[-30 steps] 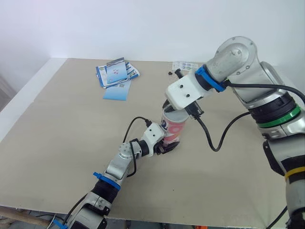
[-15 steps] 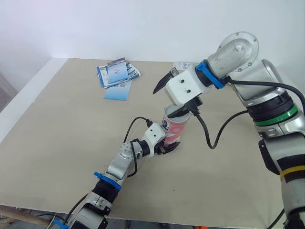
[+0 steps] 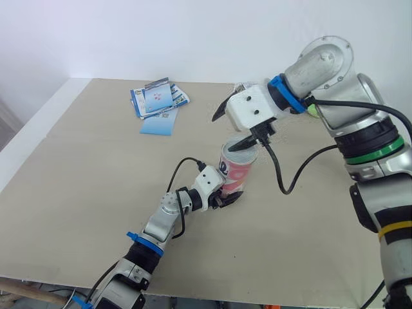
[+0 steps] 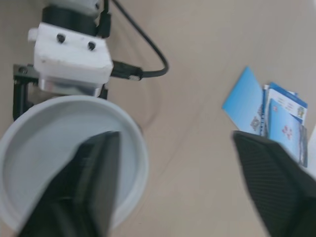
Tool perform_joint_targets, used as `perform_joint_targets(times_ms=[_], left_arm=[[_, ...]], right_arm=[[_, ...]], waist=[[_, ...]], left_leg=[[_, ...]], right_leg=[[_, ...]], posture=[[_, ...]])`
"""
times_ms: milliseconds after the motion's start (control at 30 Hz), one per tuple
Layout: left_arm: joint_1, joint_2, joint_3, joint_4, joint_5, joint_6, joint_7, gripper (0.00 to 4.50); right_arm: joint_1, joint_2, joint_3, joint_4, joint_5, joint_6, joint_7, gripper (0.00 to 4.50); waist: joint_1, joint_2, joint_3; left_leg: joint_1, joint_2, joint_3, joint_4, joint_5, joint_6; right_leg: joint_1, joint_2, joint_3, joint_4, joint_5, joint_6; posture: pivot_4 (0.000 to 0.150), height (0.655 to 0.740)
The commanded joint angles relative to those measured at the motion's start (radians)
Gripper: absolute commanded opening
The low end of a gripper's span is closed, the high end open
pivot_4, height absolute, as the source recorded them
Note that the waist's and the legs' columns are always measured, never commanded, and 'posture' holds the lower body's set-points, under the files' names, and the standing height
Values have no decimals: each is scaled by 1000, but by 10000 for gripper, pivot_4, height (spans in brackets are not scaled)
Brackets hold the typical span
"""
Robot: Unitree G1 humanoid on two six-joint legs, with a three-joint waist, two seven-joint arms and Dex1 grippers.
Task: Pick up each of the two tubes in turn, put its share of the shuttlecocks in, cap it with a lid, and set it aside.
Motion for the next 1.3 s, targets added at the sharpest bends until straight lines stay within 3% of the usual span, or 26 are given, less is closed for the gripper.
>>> perform_joint_targets(times_ms=[33, 100, 167, 200, 267, 667, 1300], left_arm=[[21, 3, -14, 17, 10, 29, -3, 32262], [22, 2, -14, 16, 9, 31, -3, 32262], [21, 2, -14, 17, 8, 31, -4, 32262], [20, 2, -14, 19, 8, 30, -4, 32262], [19, 1, -15, 20, 9, 30, -4, 32262], [16, 2, -13, 20, 11, 31, -3, 32262], [14, 2, -12, 22, 10, 32, -2, 32262]], right_arm=[[-47, -32, -50, -9, 61, 65, 41, 20991], [-45, -44, -44, -17, 80, 90, 41, 12918], [-34, -78, -14, -40, 111, 115, 41, 10826], [-24, -98, 6, -55, 125, 124, 41, 4054], [8, -124, 36, -96, 136, 144, 41, 961], [33, -150, 126, -165, 177, 225, 41, 961], [114, -103, 147, -154, 157, 206, 41, 961]], waist=[[0, 0, 0], [0, 0, 0], [0, 0, 0], [1, 0, 0], [0, 0, 0], [0, 0, 0], [0, 0, -1]], left_leg=[[0, 0, 0, 0, 0, 0], [0, 0, 0, 0, 0, 0], [0, 0, 0, 0, 0, 0], [0, 0, 0, 0, 0, 0], [-1, 0, 0, 0, 0, 0], [-1, -1, 0, 0, 0, 0], [0, 0, -1, 0, 0, 0]], right_leg=[[0, 0, 0, 0, 0, 0], [0, 0, 0, 0, 0, 0], [0, 0, 0, 0, 0, 0], [0, 0, 0, 0, 0, 0], [0, 0, 0, 0, 0, 1], [-1, -1, 0, 0, -2, 2], [1, 0, 0, 0, -2, 2]], posture=[[1500, 7400], [1500, 7400], [1500, 7400], [1500, 7400], [1500, 7400], [1500, 7400], [1500, 7400]])
